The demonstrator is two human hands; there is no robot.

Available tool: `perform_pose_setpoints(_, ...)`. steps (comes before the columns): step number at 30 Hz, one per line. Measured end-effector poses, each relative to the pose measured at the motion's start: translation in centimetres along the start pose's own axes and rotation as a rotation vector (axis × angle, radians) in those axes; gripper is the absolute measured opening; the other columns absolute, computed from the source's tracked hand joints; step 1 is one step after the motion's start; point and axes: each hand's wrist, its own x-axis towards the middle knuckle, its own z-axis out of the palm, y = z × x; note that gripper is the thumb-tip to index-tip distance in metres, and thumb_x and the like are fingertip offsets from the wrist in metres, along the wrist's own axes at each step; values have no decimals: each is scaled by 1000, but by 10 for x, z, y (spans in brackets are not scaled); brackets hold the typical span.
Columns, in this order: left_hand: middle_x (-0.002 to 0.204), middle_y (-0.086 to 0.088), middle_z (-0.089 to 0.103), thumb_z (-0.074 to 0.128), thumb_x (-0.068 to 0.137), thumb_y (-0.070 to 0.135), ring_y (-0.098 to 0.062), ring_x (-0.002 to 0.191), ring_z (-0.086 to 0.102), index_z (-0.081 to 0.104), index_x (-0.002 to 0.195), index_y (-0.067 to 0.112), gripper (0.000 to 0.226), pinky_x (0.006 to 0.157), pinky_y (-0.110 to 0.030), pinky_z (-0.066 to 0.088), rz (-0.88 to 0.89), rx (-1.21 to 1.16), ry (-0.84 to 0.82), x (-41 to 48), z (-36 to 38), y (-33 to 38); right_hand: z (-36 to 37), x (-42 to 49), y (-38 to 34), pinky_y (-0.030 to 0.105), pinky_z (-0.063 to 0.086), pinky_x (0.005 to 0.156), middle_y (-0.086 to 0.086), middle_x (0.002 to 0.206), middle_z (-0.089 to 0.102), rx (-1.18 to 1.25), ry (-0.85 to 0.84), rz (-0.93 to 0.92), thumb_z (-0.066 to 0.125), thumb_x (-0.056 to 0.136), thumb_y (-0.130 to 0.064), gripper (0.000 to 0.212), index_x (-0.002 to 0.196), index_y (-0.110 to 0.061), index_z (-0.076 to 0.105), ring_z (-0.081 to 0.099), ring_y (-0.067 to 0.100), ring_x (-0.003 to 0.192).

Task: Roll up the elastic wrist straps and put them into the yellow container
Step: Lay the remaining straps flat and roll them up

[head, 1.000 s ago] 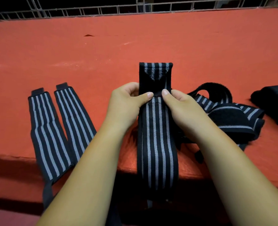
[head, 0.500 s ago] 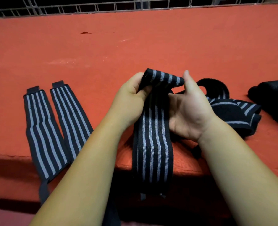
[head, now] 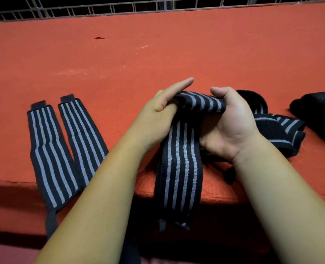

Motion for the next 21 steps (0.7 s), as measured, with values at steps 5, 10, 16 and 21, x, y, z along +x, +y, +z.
perform_pose_setpoints(5,160,19,55,51,114,15,7,146,47,48,161,41,54,125,-22,36,-100,-79,46,-5,-6,8,2,2,-2,54,50,117,28,147,63,-32,73,-13,40,99,-19,60,150,7,57,62,43,137)
perform_pose_setpoints(10,102,5,82,50,111,10,-7,92,72,85,99,18,38,84,-26,54,-218,-239,150,-3,-8,14,9,3,8,47,59,99,28,119,73,-64,148,-54,41,95,-7,44,125,8,69,71,39,107)
perform_pose_setpoints(16,136,11,75,43,103,76,-9,128,68,71,138,23,69,115,-42,49,-360,-145,96,-9,-1,19,13,7,13,49,59,107,17,126,73,-202,317,-200,46,89,4,62,147,-12,60,75,31,116)
perform_pose_setpoints(21,176,18,25,28,103,82,-4,161,25,19,172,39,82,133,-39,18,-329,-43,68,-12,10,28,16,5,13,65,50,111,3,133,71,-455,363,-232,51,65,-12,102,167,-19,40,73,33,121)
